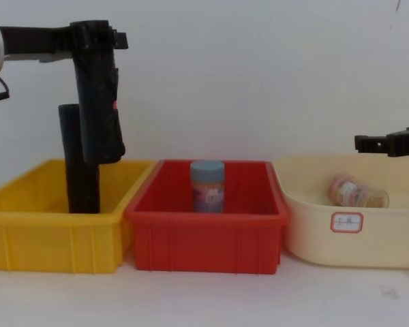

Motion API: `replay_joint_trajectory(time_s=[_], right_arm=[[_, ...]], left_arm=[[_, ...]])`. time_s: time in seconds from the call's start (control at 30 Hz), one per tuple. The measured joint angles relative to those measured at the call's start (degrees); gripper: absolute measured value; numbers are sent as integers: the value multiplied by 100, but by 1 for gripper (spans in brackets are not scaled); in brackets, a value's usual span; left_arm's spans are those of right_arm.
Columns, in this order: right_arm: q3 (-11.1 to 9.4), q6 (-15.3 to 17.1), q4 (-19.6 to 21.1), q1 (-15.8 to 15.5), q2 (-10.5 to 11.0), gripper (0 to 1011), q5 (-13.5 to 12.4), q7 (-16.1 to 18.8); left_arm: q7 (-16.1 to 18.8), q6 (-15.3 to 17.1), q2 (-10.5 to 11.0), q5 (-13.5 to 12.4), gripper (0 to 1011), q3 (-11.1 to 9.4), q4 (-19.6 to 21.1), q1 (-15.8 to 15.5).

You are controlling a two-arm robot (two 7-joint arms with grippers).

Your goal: Pick up the garbage bag with the one hand and transfer it to the other hand.

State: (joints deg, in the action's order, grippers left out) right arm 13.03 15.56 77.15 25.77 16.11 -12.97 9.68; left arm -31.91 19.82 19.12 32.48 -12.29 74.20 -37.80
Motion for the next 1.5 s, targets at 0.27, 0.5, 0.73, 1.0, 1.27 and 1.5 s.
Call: replay_joint_trajectory(time_s=[0.27,0.5,0.73,1.0,1.27,1.5], right_arm=[[-1,0,1,0,0,1002,1,4],[-1,-59,62,34,31,1001,8,109],[36,-203,178,116,112,1001,8,375],[151,-441,297,259,243,1002,-32,827],[335,-619,362,432,373,1001,-117,1361],[494,-592,389,592,474,1001,-283,1860]], left_arm=[[-235,-68,-22,26,564,-136,-251,-253],[-548,-116,-55,60,564,-300,-556,-530],[-840,-192,-146,117,564,-438,-909,-817],[-1169,-252,-321,258,564,-541,-1457,-1168],[-1511,-407,-547,273,564,-748,-2213,-1627],[-1751,-650,-732,215,564,-929,-2780,-1956]])
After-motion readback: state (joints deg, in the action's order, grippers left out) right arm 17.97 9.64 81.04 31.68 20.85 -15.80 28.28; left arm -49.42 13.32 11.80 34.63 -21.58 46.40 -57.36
